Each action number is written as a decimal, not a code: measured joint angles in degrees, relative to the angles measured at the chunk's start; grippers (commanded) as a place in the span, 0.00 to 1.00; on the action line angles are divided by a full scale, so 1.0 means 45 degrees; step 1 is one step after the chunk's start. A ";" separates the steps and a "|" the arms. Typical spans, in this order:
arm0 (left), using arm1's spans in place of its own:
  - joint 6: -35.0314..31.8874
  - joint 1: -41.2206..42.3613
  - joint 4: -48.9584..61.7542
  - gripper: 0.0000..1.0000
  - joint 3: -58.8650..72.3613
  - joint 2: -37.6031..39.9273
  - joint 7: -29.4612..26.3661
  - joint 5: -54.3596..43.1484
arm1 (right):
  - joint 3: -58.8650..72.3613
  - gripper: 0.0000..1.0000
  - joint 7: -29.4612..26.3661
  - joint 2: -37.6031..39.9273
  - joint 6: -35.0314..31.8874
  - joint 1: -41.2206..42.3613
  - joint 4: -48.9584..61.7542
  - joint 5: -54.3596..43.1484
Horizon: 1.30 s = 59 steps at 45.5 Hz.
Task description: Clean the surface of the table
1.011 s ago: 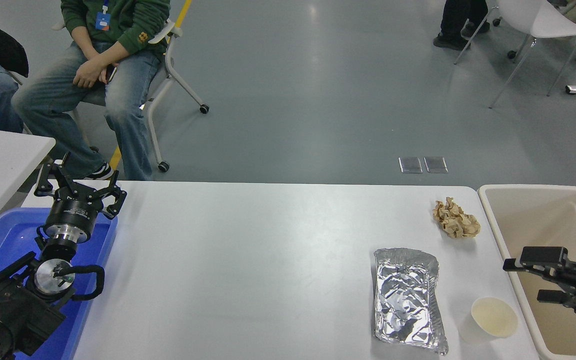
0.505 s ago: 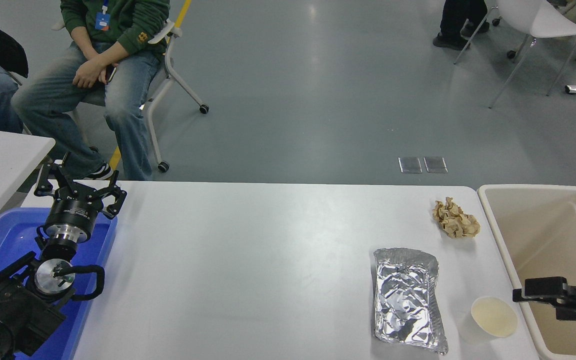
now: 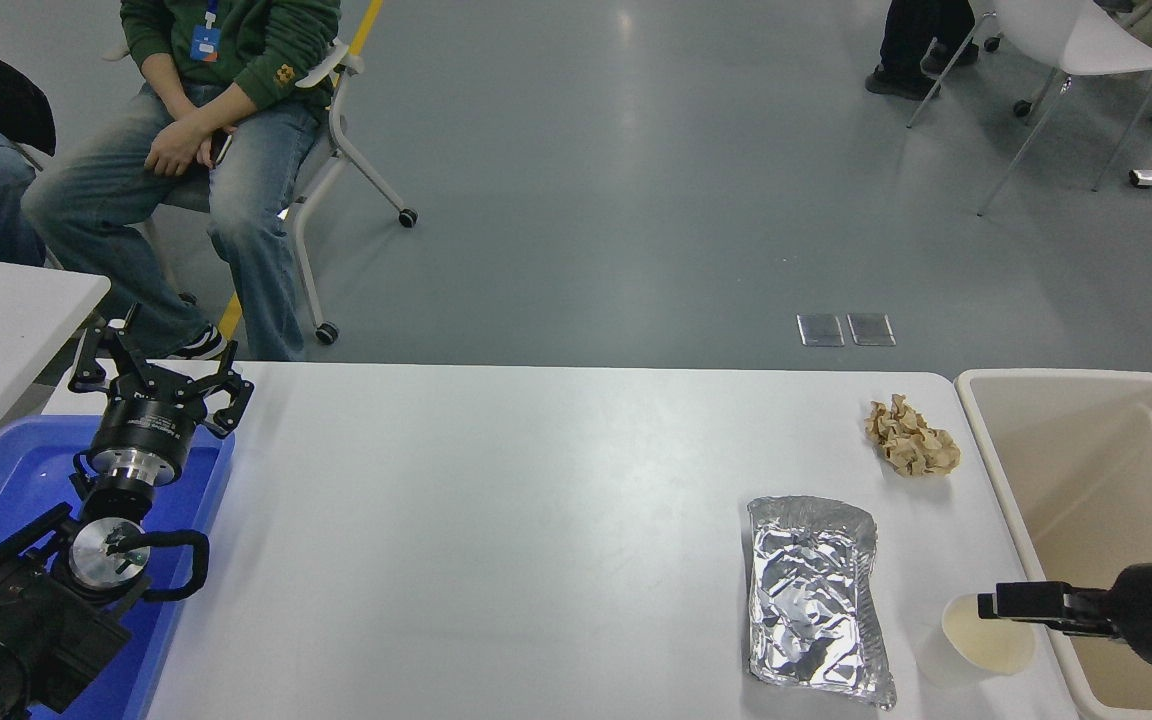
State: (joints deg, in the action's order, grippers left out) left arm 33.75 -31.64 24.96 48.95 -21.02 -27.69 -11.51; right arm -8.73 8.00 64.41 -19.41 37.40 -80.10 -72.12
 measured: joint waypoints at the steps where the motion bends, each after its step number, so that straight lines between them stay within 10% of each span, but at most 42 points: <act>1: 0.0000 0.0000 0.0000 1.00 0.0000 0.0000 0.0000 0.0000 | 0.0002 1.00 0.0000 -0.0002 0.0013 -0.0026 0.0005 -0.0032; 39: 0.0000 0.0000 0.0000 1.00 0.0000 -0.0001 0.0000 0.0000 | 0.0019 0.97 0.0019 -0.0430 0.0727 -0.0533 0.0452 -0.0497; 59: 0.0000 0.0000 0.0000 1.00 0.0000 -0.0001 0.0000 0.0000 | 0.0036 0.29 0.0335 -0.0617 0.1085 -0.0809 0.0696 -0.1516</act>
State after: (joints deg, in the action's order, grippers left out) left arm 33.75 -31.64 24.96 48.95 -21.03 -27.68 -11.51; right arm -8.57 9.51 61.63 -14.52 33.76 -76.97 -78.94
